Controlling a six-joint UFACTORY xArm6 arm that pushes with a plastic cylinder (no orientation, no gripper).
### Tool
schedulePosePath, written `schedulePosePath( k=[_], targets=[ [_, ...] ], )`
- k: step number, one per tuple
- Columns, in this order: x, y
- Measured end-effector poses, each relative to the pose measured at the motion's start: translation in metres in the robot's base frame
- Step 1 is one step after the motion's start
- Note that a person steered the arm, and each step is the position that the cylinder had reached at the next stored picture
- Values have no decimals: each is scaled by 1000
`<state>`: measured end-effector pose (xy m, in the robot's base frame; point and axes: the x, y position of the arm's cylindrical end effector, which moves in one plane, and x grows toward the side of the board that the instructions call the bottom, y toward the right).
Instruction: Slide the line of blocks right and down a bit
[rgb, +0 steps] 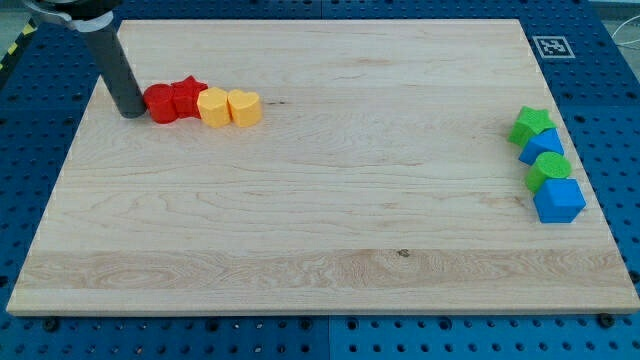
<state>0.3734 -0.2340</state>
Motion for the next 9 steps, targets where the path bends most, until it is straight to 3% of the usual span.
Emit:
schedulePosePath(
  k=[9],
  targets=[
    [-3,76]
  ],
)
